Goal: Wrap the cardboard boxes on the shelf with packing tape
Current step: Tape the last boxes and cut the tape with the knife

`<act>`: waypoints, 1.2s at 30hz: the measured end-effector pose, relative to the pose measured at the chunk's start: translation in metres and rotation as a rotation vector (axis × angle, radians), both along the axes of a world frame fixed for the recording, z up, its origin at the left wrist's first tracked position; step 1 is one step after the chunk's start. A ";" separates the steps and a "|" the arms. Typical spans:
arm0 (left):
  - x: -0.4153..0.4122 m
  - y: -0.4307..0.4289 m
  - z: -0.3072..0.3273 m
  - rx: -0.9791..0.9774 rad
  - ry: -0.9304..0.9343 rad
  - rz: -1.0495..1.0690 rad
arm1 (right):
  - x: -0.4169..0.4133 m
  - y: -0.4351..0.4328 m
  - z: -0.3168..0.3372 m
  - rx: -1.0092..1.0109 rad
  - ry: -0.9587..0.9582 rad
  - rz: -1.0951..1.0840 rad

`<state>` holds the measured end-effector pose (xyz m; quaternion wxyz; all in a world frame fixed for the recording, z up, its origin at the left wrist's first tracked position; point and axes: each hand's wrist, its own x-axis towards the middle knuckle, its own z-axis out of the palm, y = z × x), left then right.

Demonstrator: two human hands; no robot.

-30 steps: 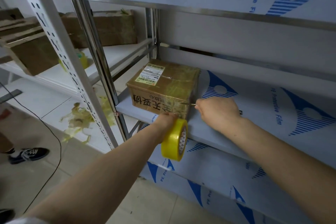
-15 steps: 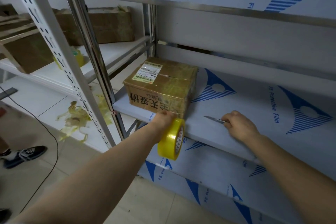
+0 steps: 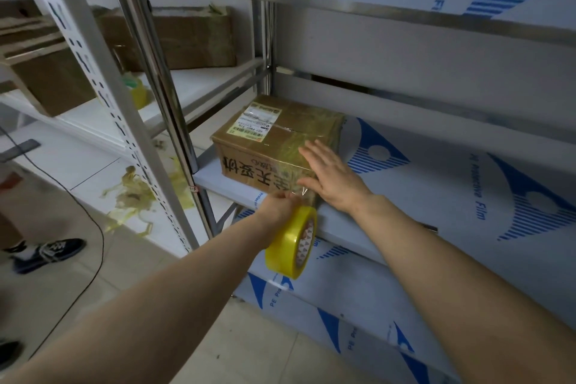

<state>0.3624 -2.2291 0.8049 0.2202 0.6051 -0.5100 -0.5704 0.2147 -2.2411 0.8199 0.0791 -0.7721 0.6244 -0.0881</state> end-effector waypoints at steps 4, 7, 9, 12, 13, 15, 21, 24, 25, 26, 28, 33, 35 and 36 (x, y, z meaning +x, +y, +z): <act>0.000 -0.002 0.007 -0.095 -0.108 -0.062 | 0.001 0.003 -0.004 -0.037 0.011 0.008; 0.011 0.001 -0.002 -0.081 -0.175 -0.155 | 0.002 0.001 -0.005 -0.051 0.015 -0.019; 0.022 0.010 -0.015 -0.042 -0.232 -0.178 | 0.003 0.001 -0.007 -0.083 0.013 -0.029; 0.029 0.018 -0.022 0.003 -0.226 -0.155 | 0.010 0.002 -0.013 -0.172 -0.034 -0.054; 0.029 0.017 -0.021 0.016 -0.211 -0.143 | 0.011 0.002 -0.015 -0.194 -0.059 -0.069; 0.027 0.014 -0.015 0.031 -0.159 -0.108 | 0.013 0.003 -0.016 -0.199 -0.066 -0.070; 0.022 0.003 -0.004 0.030 -0.081 -0.062 | 0.019 -0.005 -0.011 -0.223 0.033 -0.129; 0.022 0.001 0.000 0.022 -0.074 -0.061 | 0.028 -0.006 -0.004 -0.187 0.146 -0.133; 0.023 0.000 0.000 0.020 -0.076 -0.058 | 0.028 -0.004 -0.002 -0.177 0.172 -0.125; 0.023 0.000 0.001 0.011 -0.078 -0.056 | 0.027 -0.001 0.000 -0.157 0.202 -0.103; 0.024 -0.002 0.002 -0.004 -0.068 -0.052 | 0.021 0.005 0.004 -0.113 0.257 -0.038; 0.023 0.000 0.009 -0.037 -0.083 -0.067 | 0.020 0.007 0.011 0.007 0.191 -0.062; 0.021 0.000 0.010 -0.035 -0.080 -0.060 | 0.024 0.007 0.010 0.024 0.206 -0.076; 0.019 0.001 0.011 -0.033 -0.077 -0.056 | 0.025 0.007 0.010 0.008 0.226 -0.074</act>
